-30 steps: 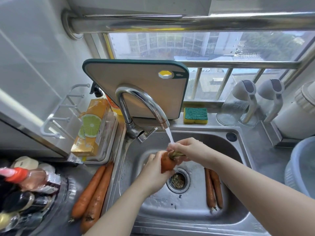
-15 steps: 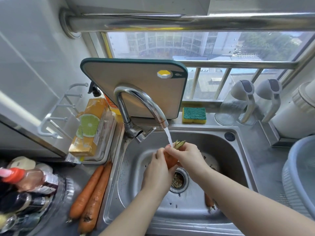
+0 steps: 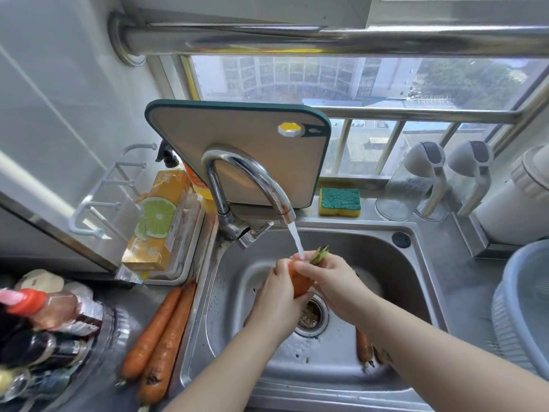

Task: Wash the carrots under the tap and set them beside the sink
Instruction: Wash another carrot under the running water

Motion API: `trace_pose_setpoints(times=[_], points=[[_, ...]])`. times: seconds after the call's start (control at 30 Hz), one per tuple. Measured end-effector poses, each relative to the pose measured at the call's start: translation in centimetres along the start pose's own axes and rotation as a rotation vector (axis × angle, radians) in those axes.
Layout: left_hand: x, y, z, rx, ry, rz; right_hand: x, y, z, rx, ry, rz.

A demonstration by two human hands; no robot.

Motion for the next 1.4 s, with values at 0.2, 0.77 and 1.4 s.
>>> trace_pose_setpoints(times=[0.2, 0.77, 1.4], points=[[-0.1, 0.2, -0.2, 0.036, 0.031, 0.070, -0.3, -0.6, 0.4, 0.037, -0.050, -0.007], [-1.1, 0.0, 0.1, 0.044, 0.351, 0.302, -0.4, -0.6, 1.8, 0.079, 0.045, 0.323], [-1.1, -0.6, 0.7, -0.012, 0.314, 0.270, -0.7, -1.4, 2.5, 0.026, 0.259, 0.226]])
Point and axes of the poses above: each hand's wrist, its own y-axis away from the middle knuckle, its own x-axis out of the palm, z = x × y, the point moved 7 cm from there along -y, towards the middle knuckle, and after that the axes turned 12 degrees about z, right-handed, at the moved point
